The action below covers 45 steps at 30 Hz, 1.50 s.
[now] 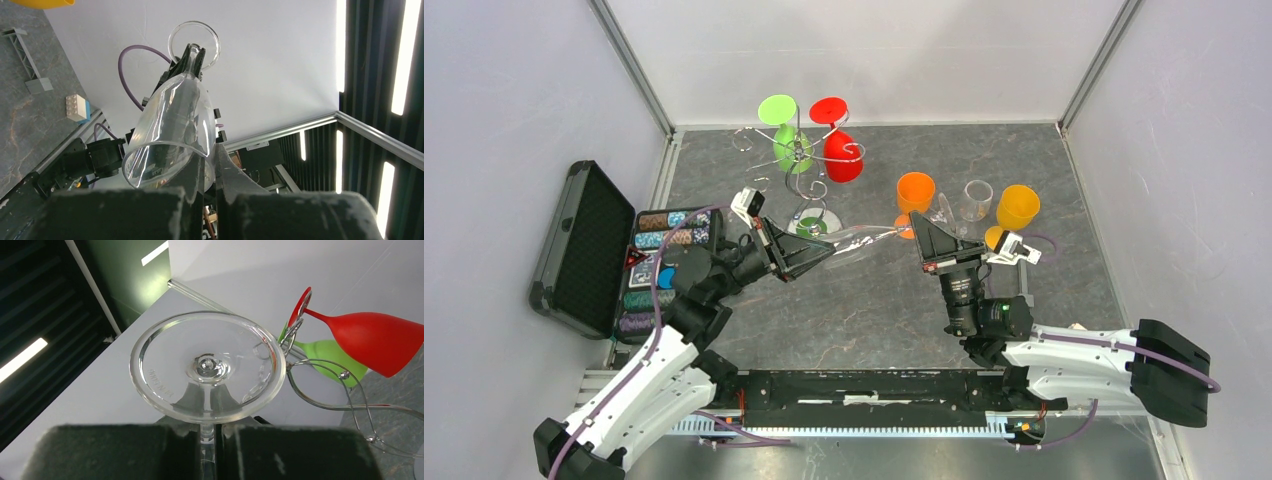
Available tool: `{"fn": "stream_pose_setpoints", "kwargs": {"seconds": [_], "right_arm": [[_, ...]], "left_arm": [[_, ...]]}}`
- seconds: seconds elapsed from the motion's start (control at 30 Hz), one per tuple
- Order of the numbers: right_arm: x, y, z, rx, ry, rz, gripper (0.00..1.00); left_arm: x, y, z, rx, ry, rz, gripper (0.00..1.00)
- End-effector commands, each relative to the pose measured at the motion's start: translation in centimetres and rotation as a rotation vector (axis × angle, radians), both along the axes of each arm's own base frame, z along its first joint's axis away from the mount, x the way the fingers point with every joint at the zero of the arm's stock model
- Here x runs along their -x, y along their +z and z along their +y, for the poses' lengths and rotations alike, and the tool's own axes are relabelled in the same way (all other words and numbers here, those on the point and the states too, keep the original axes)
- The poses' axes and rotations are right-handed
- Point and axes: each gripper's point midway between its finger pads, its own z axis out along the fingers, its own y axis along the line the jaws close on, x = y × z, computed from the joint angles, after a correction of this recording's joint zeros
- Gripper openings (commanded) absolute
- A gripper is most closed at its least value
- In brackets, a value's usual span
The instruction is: Take the wine glass off the wine glass rack
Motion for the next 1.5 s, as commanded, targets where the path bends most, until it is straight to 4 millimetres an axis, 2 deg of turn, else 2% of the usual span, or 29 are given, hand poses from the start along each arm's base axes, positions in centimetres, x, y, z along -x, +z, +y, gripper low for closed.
{"fn": "stream_pose_setpoints", "kwargs": {"seconds": [0.0, 0.2, 0.33, 0.43, 0.5, 0.63, 0.77, 0.83, 0.93, 1.13, 1.23, 1.33, 1.47], "right_arm": [[0.3, -0.1, 0.1, 0.002, 0.012, -0.002, 0.16], [0.6, -0.4, 0.2, 0.042, 0.022, -0.011, 0.51], [0.5, -1.7, 0.9, 0.127, 0.04, 0.029, 0.64], [0.4, -4.0, 1.6, 0.228, 0.062, 0.094, 0.75], [0.5, -5.8, 1.6, 0.295, 0.075, 0.136, 0.8], [2.4, -7.7, 2.0, 0.461, 0.13, 0.034, 0.84], [3.9, -10.8, 2.9, 0.681, 0.193, -0.035, 0.85], [4.1, -12.2, 2.7, 0.79, 0.201, -0.021, 0.88], [3.6, -13.6, 1.2, 0.924, 0.151, 0.023, 0.9], [1.8, -13.3, -4.0, 1.057, -0.054, 0.143, 0.89], [1.1, -13.2, -6.9, 1.097, -0.167, 0.223, 0.88], [0.8, -12.9, -9.3, 1.101, -0.253, 0.276, 0.87], [0.8, -12.7, -11.5, 1.078, -0.316, 0.32, 0.86]], "left_arm": [[0.7, 3.5, 0.6, 0.015, 0.041, -0.184, 0.02], [-0.4, 3.3, 0.7, -0.089, 0.117, -0.243, 0.02], [-1.2, 2.9, 0.7, -0.18, 0.154, -0.276, 0.02], [-1.8, 2.3, 0.8, -0.263, 0.178, -0.29, 0.02], [-2.2, 1.1, 0.9, -0.346, 0.191, -0.279, 0.02], [-2.3, -0.7, 1.0, -0.498, 0.155, -0.285, 0.02], [-1.9, -1.8, 1.2, -0.637, 0.095, -0.309, 0.02], [-2.1, -1.9, 1.7, -0.707, 0.096, -0.332, 0.02], [-2.4, -2.3, 1.8, -0.78, 0.072, -0.345, 0.02], [-3.9, -3.2, 1.2, -0.944, 0.045, -0.331, 0.02], [-3.9, -3.4, -0.2, -1.012, 0.012, -0.356, 0.02], [-4.3, -4.5, -1.9, -1.117, -0.022, -0.367, 0.02], [-4.4, -6.5, -4.8, -1.277, -0.1, -0.4, 0.02]]}}
